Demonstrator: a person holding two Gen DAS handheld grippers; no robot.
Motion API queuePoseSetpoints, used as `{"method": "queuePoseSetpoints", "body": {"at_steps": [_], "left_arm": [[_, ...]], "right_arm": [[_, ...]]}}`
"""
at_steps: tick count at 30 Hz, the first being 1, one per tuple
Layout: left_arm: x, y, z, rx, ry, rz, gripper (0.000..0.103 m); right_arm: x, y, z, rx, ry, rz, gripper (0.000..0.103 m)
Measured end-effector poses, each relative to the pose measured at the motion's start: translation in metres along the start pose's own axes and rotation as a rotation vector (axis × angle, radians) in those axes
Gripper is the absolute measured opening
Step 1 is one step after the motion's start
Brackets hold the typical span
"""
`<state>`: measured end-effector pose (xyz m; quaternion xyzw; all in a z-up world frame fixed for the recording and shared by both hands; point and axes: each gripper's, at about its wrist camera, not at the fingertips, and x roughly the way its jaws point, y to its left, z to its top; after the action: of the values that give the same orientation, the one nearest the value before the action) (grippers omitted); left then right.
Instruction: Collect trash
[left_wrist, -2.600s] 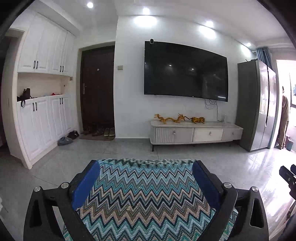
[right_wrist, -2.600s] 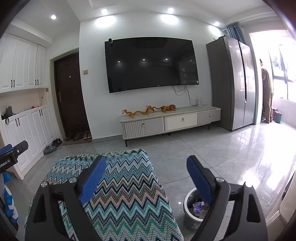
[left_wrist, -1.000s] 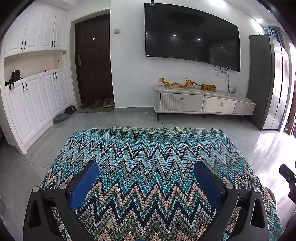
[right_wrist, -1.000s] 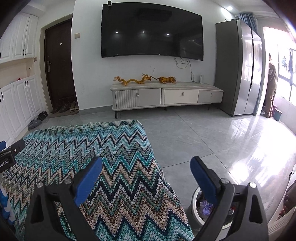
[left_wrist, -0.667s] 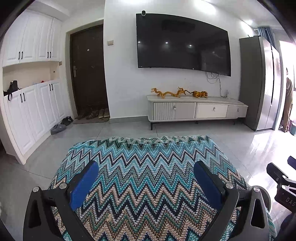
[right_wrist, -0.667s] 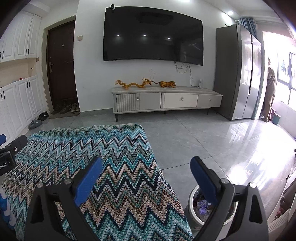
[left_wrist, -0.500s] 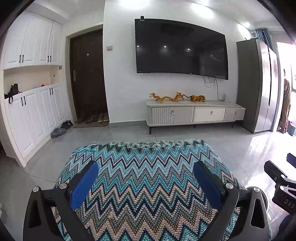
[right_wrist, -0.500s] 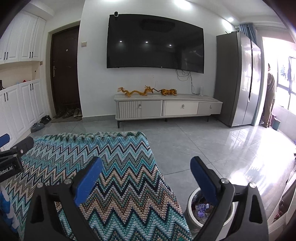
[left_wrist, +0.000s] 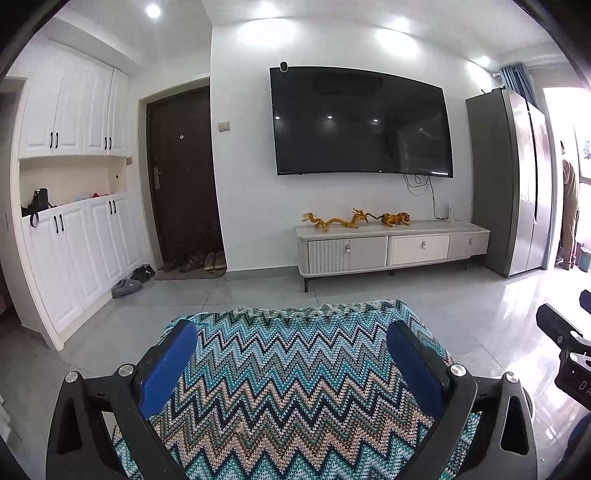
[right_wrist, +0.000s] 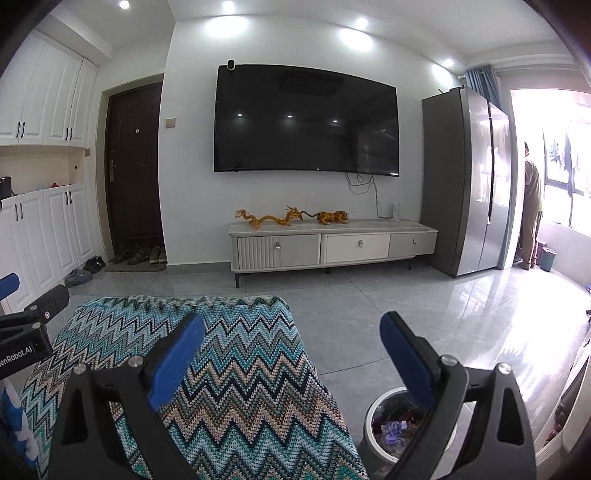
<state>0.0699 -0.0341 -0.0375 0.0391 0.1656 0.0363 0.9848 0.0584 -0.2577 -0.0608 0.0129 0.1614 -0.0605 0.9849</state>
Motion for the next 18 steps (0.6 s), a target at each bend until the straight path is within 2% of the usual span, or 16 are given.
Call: {"method": "queuePoseSetpoints", "body": {"at_steps": [5, 18], "left_arm": [[-0.012, 0.004, 0.004, 0.001, -0.025, 0.016, 0.103], [-0.027, 0.013, 0.003, -0.006, -0.029, -0.015, 0.103]], "right_arm": [[-0.007, -0.005, 0.002, 0.007, -0.011, 0.002, 0.096], [-0.022, -0.001, 0.006, -0.010, -0.036, -0.013, 0.096]]}}
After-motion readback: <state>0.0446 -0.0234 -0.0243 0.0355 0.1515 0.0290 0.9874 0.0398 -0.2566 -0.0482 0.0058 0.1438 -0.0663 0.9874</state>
